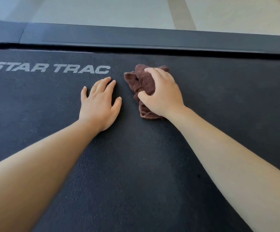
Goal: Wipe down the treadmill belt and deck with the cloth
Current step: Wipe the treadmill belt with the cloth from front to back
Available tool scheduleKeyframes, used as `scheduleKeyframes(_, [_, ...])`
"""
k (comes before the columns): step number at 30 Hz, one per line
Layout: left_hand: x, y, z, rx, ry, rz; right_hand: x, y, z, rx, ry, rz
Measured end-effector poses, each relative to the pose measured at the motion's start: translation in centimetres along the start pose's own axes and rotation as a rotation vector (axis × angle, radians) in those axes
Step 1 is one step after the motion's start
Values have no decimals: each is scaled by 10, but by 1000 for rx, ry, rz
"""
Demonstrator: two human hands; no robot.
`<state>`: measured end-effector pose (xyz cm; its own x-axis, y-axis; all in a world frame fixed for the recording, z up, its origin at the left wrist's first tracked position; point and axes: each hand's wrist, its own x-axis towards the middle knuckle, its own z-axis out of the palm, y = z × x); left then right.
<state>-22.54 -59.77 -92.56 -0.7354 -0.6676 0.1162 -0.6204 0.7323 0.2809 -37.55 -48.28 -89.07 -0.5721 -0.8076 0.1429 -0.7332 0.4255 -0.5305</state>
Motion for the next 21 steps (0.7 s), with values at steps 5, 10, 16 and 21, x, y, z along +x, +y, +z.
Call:
scheduleKeyframes(5, [4,10,-4,24,-79,68,-60,22,-17,-6,88,95])
scheduleKeyframes(10, [12,39,6,-30,-62,11,-49,32,-18,-23,160,165])
scheduleKeyframes(16, [15,36,14,-16,1,-19,1,43,-15,-10,124,121])
scheduleKeyframes(21, [15,37,14,-16,-7,-18,51,44,-12,-3,88,104])
